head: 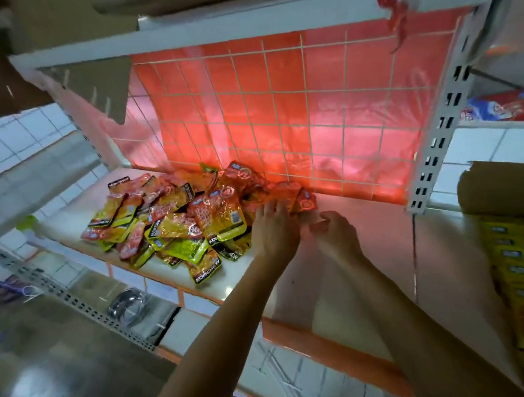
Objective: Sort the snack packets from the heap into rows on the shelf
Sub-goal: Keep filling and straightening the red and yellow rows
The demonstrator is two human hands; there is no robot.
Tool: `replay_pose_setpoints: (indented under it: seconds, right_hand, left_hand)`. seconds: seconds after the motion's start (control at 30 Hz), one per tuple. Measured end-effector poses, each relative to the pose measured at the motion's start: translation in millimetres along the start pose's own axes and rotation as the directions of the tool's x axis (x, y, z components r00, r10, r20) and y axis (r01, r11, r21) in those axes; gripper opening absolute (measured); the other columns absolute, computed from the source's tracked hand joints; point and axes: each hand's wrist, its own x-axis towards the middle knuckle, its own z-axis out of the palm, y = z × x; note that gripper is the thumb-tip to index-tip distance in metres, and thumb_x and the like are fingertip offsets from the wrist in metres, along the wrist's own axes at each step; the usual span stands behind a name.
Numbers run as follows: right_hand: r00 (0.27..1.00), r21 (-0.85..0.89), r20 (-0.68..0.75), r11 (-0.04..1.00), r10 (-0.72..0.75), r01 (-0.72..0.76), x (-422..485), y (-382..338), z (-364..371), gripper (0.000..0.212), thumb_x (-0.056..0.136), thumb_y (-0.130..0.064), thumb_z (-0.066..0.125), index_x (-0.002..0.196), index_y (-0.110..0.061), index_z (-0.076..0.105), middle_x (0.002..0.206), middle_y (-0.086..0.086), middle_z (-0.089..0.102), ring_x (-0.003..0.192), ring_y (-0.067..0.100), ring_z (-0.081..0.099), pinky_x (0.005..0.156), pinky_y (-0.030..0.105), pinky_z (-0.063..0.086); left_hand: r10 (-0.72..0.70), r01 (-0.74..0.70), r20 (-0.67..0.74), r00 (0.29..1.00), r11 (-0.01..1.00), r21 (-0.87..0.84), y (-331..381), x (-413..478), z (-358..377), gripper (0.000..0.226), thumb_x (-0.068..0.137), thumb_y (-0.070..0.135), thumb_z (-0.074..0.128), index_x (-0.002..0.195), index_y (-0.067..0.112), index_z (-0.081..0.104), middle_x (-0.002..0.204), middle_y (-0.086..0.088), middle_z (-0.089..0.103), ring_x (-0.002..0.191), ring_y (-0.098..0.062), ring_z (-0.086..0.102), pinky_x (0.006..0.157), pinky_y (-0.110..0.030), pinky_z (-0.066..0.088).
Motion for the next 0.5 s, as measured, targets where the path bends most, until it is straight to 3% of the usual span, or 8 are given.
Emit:
replay_pose_setpoints:
  seconds: [0.13, 0.23, 0.3, 0.4, 0.5]
  right_hand:
    - [0.978, 0.223, -0.082, 0.960, 0.193, -0.171, 30.7, -12.8, 15.6, 0.035, 0.091, -0.036, 0.054, 0.111, -0.009, 0.064, 0.117, 0.016, 0.065, 0.109, 0.035, 0.060, 0.088, 0.034, 0.045]
    - [0.951, 0.350, -0.112, 0.907, 0.288, -0.234, 46.2, -17.6, 25.4, 0.031, 0.088, -0.040, 0.058, 0.089, -0.011, 0.068, 0.102, 0.021, 0.069, 0.095, 0.036, 0.065, 0.077, 0.038, 0.050]
    - [0.928, 0.397, -0.135, 0.877, 0.348, -0.271, 52.6, -18.9, 30.8, 0.036, 0.084, -0.040, 0.064, 0.089, -0.005, 0.070, 0.099, 0.021, 0.070, 0.093, 0.036, 0.066, 0.075, 0.038, 0.052]
    - [0.891, 0.495, -0.157, 0.815, 0.426, -0.302, 52.9, -21.2, 33.5, 0.037, 0.081, -0.039, 0.069, 0.090, -0.004, 0.074, 0.092, 0.019, 0.072, 0.088, 0.034, 0.069, 0.078, 0.042, 0.057]
    - [0.893, 0.638, -0.146, 0.730, 0.426, -0.244, 46.7, -20.8, 30.5, 0.019, 0.080, -0.020, 0.069, 0.083, -0.002, 0.073, 0.081, 0.016, 0.071, 0.073, 0.028, 0.068, 0.072, 0.042, 0.058]
  left_hand:
    - [0.081, -0.083, 0.084, 0.993, 0.996, 0.015, -9.7, 30.0, 6.9, 0.048, 0.099, 0.038, 0.039, 0.141, 0.014, 0.039, 0.144, -0.010, 0.041, 0.130, -0.030, 0.039, 0.105, -0.036, 0.029]
    - [0.028, -0.021, 0.186, 0.982, 0.999, -0.041, -12.6, 40.3, 11.3, 0.051, 0.099, 0.041, 0.038, 0.145, 0.020, 0.029, 0.151, -0.009, 0.033, 0.134, -0.034, 0.035, 0.105, -0.041, 0.032]
    - [0.040, -0.033, 0.202, 0.979, 0.999, -0.039, -16.1, 42.0, 13.3, 0.051, 0.099, 0.044, 0.038, 0.145, 0.024, 0.030, 0.149, -0.009, 0.036, 0.130, -0.036, 0.038, 0.102, -0.042, 0.035]
    - [0.092, -0.088, 0.179, 0.980, 0.996, -0.028, -21.4, 41.2, 13.5, 0.052, 0.095, 0.045, 0.046, 0.139, 0.017, 0.037, 0.137, -0.013, 0.048, 0.120, -0.036, 0.049, 0.091, -0.041, 0.041]
    - [0.077, -0.053, 0.146, 0.986, 0.985, -0.162, -21.1, 37.1, 10.6, 0.049, 0.093, 0.045, 0.052, 0.126, 0.010, 0.041, 0.111, -0.016, 0.063, 0.100, -0.037, 0.061, 0.078, -0.041, 0.047]
